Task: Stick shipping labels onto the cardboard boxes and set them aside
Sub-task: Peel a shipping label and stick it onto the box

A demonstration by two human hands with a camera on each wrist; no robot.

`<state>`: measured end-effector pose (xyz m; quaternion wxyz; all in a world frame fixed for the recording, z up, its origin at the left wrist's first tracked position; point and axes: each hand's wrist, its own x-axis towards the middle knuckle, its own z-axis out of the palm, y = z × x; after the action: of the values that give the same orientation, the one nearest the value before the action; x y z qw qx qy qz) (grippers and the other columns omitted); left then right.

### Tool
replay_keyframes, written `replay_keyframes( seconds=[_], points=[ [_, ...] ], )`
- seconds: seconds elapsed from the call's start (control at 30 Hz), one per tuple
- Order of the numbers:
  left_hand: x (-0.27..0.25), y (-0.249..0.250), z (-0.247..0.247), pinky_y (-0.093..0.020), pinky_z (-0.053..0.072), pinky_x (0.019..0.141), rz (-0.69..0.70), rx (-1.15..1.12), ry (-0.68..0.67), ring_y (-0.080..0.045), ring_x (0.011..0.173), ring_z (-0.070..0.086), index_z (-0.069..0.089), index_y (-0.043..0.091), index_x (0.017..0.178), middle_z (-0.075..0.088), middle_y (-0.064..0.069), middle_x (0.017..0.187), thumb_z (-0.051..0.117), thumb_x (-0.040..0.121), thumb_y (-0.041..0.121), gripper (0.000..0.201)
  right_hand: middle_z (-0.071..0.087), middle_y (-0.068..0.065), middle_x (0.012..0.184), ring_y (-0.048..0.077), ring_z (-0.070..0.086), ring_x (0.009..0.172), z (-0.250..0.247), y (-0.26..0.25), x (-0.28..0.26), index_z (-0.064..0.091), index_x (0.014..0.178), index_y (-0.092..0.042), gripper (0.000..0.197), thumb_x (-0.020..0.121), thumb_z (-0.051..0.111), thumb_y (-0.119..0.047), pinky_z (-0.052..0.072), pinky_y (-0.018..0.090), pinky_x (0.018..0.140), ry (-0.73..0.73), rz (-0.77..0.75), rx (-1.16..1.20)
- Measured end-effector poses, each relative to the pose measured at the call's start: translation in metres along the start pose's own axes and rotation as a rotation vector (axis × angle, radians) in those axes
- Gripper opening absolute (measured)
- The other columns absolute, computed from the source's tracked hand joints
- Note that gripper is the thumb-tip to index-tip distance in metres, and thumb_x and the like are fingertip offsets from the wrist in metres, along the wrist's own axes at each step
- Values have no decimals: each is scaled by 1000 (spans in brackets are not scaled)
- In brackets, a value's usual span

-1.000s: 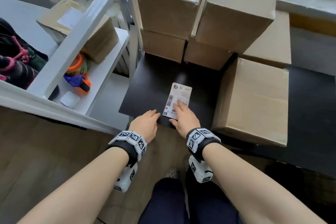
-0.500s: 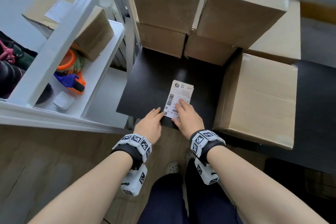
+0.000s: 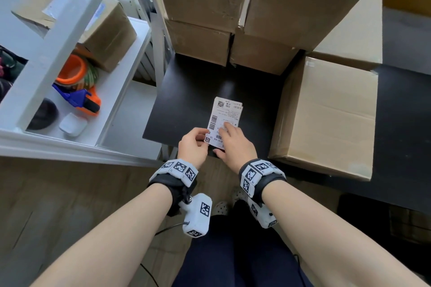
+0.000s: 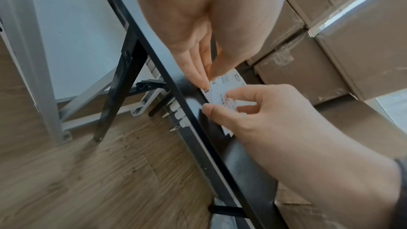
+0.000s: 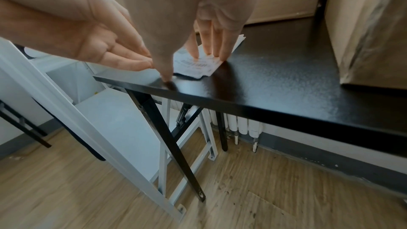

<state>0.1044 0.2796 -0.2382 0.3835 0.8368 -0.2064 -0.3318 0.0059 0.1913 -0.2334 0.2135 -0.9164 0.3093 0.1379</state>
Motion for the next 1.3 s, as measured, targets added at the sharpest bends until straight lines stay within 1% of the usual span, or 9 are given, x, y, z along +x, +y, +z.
replay_keyframes(
  seconds=[0.13, 0.3, 0.53, 0.7, 0.8, 0.93, 1.03, 1.2, 1.3],
  points=[
    [-1, 8, 4, -40, 55, 87, -61, -126, -13, -20, 82, 67, 58, 15, 113, 69, -5, 89, 61, 82, 1, 34, 39, 7, 142, 25, 38, 128, -3, -2, 0, 48, 129, -8, 38, 96, 46, -25, 47, 37, 86, 24, -18, 41],
    [-4, 19, 3, -43, 49, 97, -114, -188, -86, -23, 100, 65, 50, 17, 124, 69, -2, 95, 54, 82, -2, 47, 60, 13, 114, 34, 59, 101, -13, -6, -2, 53, 111, -4, 23, 97, 38, -14, 35, 34, 66, 54, 14, 33],
    [-8, 44, -4, -41, 45, 103, -81, -205, -164, -21, 119, 57, 25, 24, 147, 57, -4, 132, 48, 88, -7, 71, 64, 18, 102, 39, 62, 91, -50, -6, -12, 47, 110, -7, 16, 98, 38, -15, 47, 41, 72, 145, 41, 148],
    [-8, 83, -15, -26, 51, 85, 38, -115, -77, -4, 98, 58, 38, 22, 142, 57, 0, 123, 53, 88, 0, 60, 64, 18, 98, 39, 62, 89, -93, 2, -11, 50, 104, -9, 16, 98, 39, -20, 49, 39, 71, 213, 35, 362],
    [-5, 104, -24, -30, 48, 93, 118, -24, -22, -15, 105, 59, 44, 19, 138, 57, -5, 130, 57, 86, 3, 55, 66, 15, 96, 35, 62, 87, -115, 10, -8, 55, 100, -13, 18, 97, 41, -23, 50, 40, 74, 233, -3, 490],
    [2, 125, -32, -36, 46, 99, 186, 102, 44, -21, 110, 60, 62, 14, 116, 66, -5, 117, 62, 84, 9, 32, 66, 11, 97, 28, 60, 90, -140, 21, -5, 61, 98, -13, 20, 97, 42, -21, 44, 33, 74, 228, -31, 553],
    [9, 142, -38, -36, 50, 92, 219, 104, 66, -21, 97, 63, 67, 9, 98, 69, -8, 99, 66, 84, 11, 15, 67, 9, 100, 25, 59, 93, -159, 27, -4, 65, 99, -12, 20, 96, 45, -18, 44, 32, 80, 243, -32, 578],
    [16, 162, -46, -34, 51, 81, 278, 143, -10, -20, 80, 60, 68, 7, 90, 67, -10, 86, 69, 81, 11, 10, 68, 6, 99, 16, 55, 89, -179, 34, -3, 68, 96, -12, 17, 94, 53, -19, 41, 26, 80, 276, -26, 607],
    [21, 167, -48, -33, 49, 77, 288, 149, -25, -20, 77, 58, 68, 7, 88, 64, -9, 80, 67, 83, 11, 7, 70, 7, 91, 22, 64, 87, -179, 41, 2, 69, 87, -19, 7, 88, 63, -22, 53, 38, 83, 283, 30, 650]
  ],
)
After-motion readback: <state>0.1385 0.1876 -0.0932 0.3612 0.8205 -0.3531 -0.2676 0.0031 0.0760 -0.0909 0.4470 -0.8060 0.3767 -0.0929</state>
